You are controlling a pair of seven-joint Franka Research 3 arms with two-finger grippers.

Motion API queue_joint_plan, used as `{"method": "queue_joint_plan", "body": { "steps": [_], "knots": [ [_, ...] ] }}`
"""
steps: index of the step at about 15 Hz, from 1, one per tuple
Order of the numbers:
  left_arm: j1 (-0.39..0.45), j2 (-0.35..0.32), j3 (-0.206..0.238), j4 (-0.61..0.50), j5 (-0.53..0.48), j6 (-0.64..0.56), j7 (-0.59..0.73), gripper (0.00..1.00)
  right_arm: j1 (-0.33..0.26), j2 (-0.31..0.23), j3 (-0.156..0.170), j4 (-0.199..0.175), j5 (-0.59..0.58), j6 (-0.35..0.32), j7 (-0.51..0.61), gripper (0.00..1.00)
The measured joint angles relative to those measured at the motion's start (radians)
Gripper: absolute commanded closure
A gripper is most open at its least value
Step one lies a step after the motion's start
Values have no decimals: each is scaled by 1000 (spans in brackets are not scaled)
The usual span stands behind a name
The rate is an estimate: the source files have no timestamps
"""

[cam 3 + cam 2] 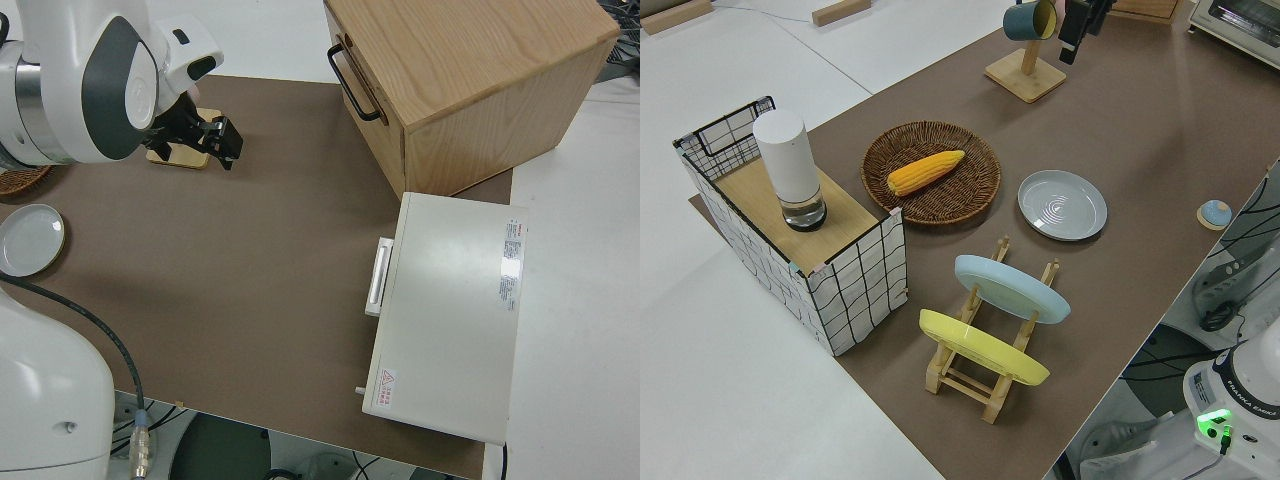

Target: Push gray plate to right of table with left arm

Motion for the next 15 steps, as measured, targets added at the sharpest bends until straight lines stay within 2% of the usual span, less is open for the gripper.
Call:
{"method": "queue_joint_plan", "body": {
  "steps": [4,10,15],
  "knots": [
    [0,0,4,0,0,-1,0,9,0,0,0,0,0,0,0,5],
    [1,-2,41,-4,0,-15,0,9,0,0,0,0,0,0,0,5],
    [1,0,54,-94,0,-12,20,9,0,0,0,0,0,0,0,5]
  ]
}}
